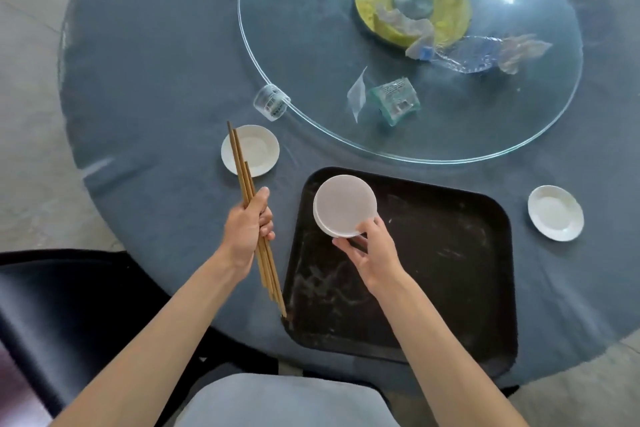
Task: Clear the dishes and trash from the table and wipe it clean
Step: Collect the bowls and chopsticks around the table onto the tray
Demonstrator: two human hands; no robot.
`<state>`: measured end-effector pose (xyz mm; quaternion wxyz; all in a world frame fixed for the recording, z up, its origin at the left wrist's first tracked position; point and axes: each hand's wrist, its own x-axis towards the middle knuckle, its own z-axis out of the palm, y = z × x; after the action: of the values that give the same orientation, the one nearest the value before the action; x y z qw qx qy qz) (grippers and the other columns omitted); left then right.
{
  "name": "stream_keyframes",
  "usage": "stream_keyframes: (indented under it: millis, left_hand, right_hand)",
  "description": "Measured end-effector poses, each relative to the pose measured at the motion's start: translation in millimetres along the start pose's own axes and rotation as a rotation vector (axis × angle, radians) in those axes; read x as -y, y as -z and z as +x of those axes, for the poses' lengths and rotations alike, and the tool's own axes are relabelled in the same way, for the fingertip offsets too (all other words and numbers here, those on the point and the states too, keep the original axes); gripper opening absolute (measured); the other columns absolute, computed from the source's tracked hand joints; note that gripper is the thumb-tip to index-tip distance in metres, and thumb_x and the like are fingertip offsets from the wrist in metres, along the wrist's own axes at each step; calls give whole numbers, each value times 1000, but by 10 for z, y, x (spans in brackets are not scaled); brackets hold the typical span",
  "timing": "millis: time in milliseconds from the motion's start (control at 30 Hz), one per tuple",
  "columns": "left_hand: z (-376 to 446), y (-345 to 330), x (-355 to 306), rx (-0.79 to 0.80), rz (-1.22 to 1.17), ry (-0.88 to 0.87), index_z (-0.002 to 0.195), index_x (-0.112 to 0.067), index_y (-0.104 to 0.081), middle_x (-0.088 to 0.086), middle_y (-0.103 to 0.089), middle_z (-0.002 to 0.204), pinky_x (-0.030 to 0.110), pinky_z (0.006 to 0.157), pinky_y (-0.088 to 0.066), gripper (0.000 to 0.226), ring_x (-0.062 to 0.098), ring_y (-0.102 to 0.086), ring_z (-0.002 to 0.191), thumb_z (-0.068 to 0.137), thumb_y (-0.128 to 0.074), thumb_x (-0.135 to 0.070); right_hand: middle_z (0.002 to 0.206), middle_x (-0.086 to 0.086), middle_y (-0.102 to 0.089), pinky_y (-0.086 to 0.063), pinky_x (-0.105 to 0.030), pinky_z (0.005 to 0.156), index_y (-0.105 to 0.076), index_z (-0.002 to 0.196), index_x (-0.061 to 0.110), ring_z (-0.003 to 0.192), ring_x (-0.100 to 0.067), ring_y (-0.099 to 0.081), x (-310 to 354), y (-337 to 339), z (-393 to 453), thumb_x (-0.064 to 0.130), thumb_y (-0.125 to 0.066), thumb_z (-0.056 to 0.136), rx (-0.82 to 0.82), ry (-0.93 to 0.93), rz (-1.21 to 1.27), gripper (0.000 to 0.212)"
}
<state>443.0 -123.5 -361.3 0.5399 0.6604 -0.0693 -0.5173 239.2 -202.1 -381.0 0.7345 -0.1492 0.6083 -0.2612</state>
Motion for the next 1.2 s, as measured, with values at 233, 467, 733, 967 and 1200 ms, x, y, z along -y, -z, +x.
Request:
stream_keyframes:
  millis: [233, 467, 733, 967, 1200]
  left_hand:
    - [186, 144, -94, 28, 70, -50, 62, -27, -38, -7, -35, 56, 24, 52, -44, 46, 9, -35, 49, 91, -61, -53]
    - [151, 194, -217, 134, 237, -238, 72, -20, -43, -12, -40, 61, 20, 60, -44, 52, 7, -39, 58, 91, -58, -66]
    - [-68, 233, -170, 270, 368, -533, 72, -25, -49, -12, -42, 65, 25, 56, -35, 36, 5, -38, 63, 98, -56, -49]
    - [-86, 235, -64, 311, 373, -426, 74, -47, -68, -20, -64, 71, 29, 72, -50, 42, 3, -62, 72, 96, -57, -13]
    - [60, 237, -36, 179, 479, -516, 76, -14, -51, 5, -58, 68, 39, 60, -48, 20, 27, -59, 66, 97, -54, -15]
  right_hand:
    - [140, -6, -56, -64, -46, 87, -61, 137, 32, 120, -33, -63, -51, -72, 112, 3, -58, 96, -13, -6, 30, 50]
    - [141, -1, -57, -57, -42, 98, -27, 158, 39, 115, -19, -64, 8, -113, -344, 56, -60, 99, -302, 258, -573, 69]
    - [130, 16, -67, -48, -20, 103, -59, 137, 24, 128, -8, -60, -67, -894, -988, 46, -76, 87, 216, 904, -804, 57]
    - [111, 11, -72, -53, -35, 99, -72, 121, 19, 113, -11, -63, -332, -1301, -833, 33, -87, 79, 212, 1020, -818, 46]
    - [74, -11, -69, -53, -48, 73, -64, 84, 0, 72, -31, -65, -435, -1475, -627, 33, -79, 92, 146, 927, -772, 37]
